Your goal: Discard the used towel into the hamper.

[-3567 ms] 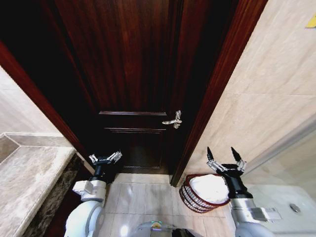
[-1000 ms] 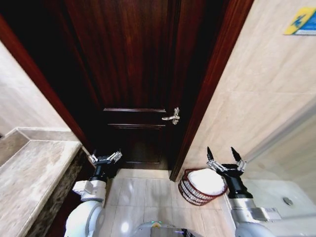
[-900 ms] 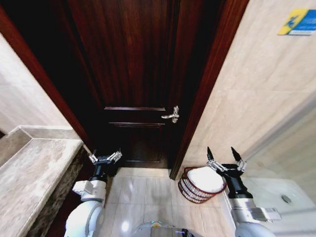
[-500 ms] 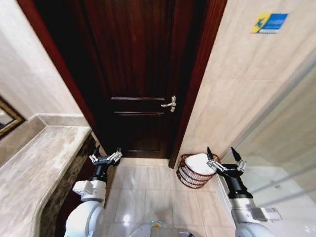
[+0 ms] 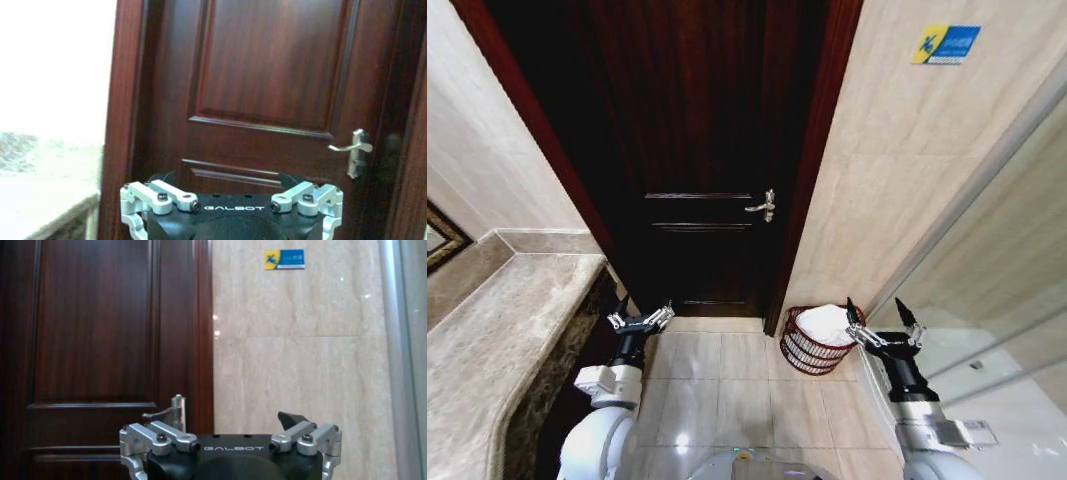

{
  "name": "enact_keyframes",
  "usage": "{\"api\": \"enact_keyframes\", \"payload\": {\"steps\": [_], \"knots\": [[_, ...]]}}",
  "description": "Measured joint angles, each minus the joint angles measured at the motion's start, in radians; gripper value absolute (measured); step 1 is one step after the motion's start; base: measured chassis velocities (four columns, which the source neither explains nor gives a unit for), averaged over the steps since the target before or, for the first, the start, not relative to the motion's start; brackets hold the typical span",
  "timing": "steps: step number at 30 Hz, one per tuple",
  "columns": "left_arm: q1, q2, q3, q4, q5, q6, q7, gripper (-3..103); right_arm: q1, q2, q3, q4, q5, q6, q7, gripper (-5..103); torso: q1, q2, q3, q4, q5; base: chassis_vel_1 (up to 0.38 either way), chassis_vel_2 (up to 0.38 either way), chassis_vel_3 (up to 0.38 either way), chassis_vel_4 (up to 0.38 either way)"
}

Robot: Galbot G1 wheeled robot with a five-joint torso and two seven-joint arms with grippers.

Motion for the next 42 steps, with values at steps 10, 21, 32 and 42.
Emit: {"api": "enact_keyframes", "payload": {"steps": [10,21,32,42], "knots": [[0.0,0.0,0.0,0.0,0.0,0.0,-0.001,100,0.0,0.0,0.0,0.0,0.0,0.0,0.0,100,-0.001,0.0,-0.001,0.0003,-0.0001,0.138,0.08,-0.103,-0.08],[0.0,0.0,0.0,0.0,0.0,0.0,0.0,100,0.0,0.0,0.0,0.0,0.0,0.0,0.0,100,0.0,-0.001,0.0,0.0001,0.0,-0.029,-0.014,0.035,0.016],[0.0,0.0,0.0,0.0,0.0,0.0,0.0,100,0.0,0.0,0.0,0.0,0.0,0.0,0.0,100,-0.001,-0.001,-0.001,0.0001,-0.0001,0.129,-0.098,-0.138,0.124],[0.0,0.0,0.0,0.0,0.0,0.0,0.0,100,0.0,0.0,0.0,0.0,0.0,0.0,0.0,100,-0.001,-0.001,-0.001,0.0003,0.0002,0.25,-0.251,-0.258,0.262]]}}
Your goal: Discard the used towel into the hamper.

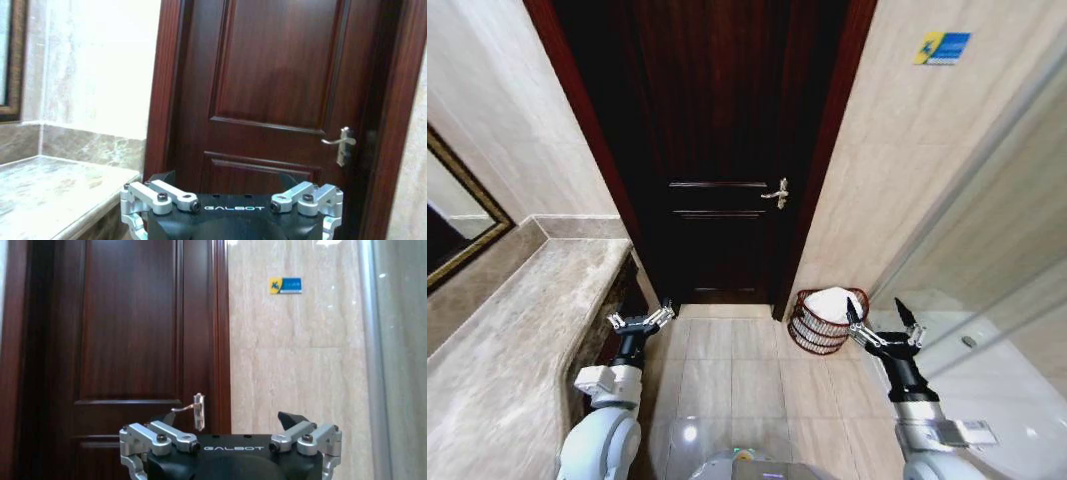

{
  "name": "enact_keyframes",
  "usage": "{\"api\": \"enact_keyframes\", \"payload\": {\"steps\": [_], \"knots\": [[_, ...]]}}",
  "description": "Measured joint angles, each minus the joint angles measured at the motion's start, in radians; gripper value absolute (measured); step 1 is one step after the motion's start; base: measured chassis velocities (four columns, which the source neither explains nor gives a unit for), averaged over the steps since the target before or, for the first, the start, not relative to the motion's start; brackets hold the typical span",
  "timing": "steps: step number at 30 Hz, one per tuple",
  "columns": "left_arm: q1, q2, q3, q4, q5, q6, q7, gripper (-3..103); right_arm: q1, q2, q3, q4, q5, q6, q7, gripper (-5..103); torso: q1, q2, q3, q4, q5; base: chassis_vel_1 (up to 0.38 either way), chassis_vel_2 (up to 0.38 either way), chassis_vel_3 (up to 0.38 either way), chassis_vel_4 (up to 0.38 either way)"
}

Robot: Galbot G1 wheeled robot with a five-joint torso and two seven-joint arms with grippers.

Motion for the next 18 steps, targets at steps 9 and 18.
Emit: {"api": "enact_keyframes", "payload": {"steps": [9,18], "knots": [[0.001,0.0,0.0,0.0,0.0,0.0,0.0,100,0.0,0.0,0.0,0.0,0.0,0.0,0.0,100,-0.001,0.001,-0.001,-0.0002,-0.0003,0.187,-0.183,-0.212,0.182],[0.0,0.0,0.0,0.0,0.0,0.0,0.0,100,0.0,0.0,0.0,0.0,0.0,0.0,0.0,100,0.001,0.0,0.0,0.0001,-0.0004,-0.06,0.042,0.057,-0.035]]}}
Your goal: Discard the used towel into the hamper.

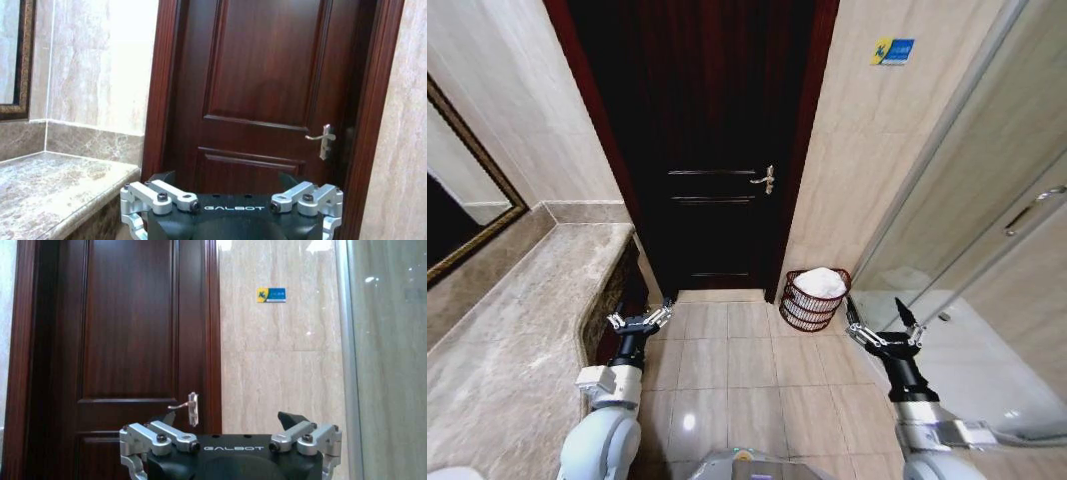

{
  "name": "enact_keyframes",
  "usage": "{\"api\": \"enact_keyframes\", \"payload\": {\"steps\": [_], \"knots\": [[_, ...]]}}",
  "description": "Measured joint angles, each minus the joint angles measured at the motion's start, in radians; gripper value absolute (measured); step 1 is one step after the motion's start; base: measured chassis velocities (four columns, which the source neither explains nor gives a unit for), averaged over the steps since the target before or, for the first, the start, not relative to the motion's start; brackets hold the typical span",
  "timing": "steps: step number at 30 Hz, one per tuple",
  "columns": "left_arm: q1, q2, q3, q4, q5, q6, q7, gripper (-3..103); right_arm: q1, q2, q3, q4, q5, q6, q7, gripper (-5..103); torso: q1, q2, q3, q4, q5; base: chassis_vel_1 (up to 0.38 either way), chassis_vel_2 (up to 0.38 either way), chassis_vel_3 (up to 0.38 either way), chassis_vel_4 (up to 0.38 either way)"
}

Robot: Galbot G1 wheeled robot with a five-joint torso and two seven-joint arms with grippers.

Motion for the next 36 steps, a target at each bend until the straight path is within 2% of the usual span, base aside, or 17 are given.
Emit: {"api": "enact_keyframes", "payload": {"steps": [36], "knots": [[0.0,0.0,0.0,0.0,0.0,0.0,0.0,100,0.0,0.0,0.0,0.0,0.0,0.0,0.0,100,-0.001,0.0,-0.001,-0.0003,-0.0001,-0.011,-0.016,0.013,0.013]]}}
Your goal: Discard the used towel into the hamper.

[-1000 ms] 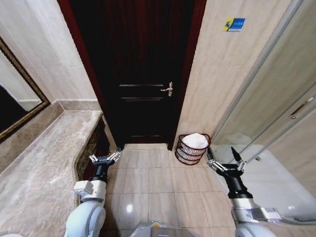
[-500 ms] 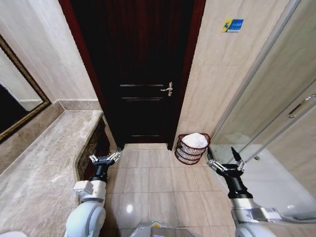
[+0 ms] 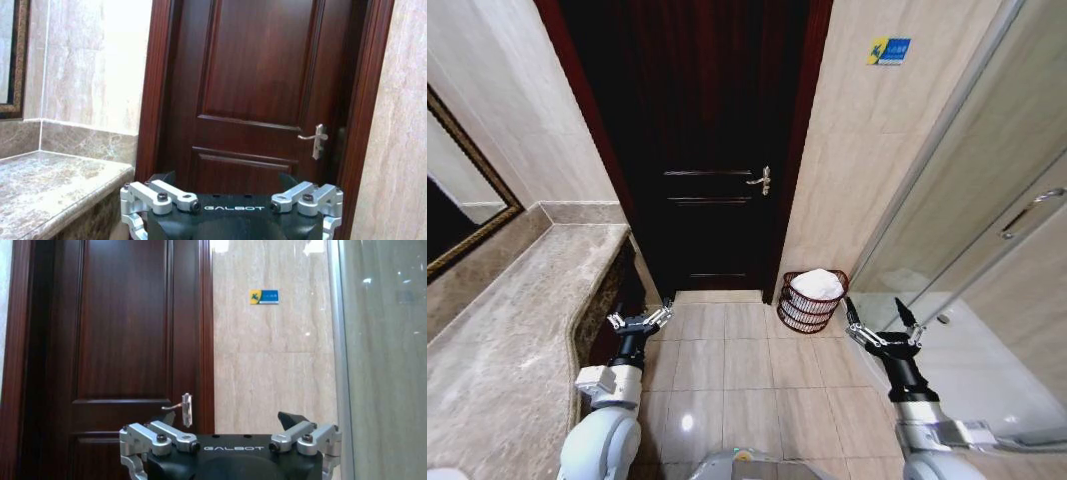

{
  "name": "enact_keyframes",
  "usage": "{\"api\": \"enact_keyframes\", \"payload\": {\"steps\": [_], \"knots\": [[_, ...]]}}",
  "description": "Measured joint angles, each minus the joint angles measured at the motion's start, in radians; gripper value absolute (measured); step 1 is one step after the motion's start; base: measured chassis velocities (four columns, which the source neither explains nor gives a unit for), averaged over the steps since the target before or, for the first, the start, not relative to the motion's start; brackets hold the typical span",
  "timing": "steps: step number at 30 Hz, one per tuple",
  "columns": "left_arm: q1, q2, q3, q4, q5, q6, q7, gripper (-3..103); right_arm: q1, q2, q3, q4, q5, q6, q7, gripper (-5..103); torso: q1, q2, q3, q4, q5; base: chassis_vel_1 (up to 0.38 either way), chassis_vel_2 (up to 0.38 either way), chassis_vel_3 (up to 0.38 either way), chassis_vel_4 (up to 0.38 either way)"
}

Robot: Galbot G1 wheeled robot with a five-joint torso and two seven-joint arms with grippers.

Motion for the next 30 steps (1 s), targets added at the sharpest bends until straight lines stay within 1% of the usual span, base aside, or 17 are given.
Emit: {"api": "enact_keyframes", "payload": {"steps": [11,15,30], "knots": [[0.0,0.0,0.0,0.0,0.0,0.0,0.0,100,0.0,0.0,0.0,0.0,0.0,0.0,0.0,100,-0.002,-0.003,-0.001,0.0005,0.0002,0.0,0.0,0.0,0.0],[0.0,0.0,0.0,0.0,0.0,0.0,0.0,100,0.0,0.0,0.0,0.0,0.0,0.0,0.0,100,-0.002,-0.004,-0.001,0.0002,0.0002,0.0,0.0,0.0,0.0],[0.0,0.0,0.0,0.0,0.0,0.0,0.0,100,0.0,0.0,0.0,0.0,0.0,0.0,0.0,100,-0.002,-0.004,-0.001,0.0002,0.0002,0.0,0.0,0.0,0.0]]}}
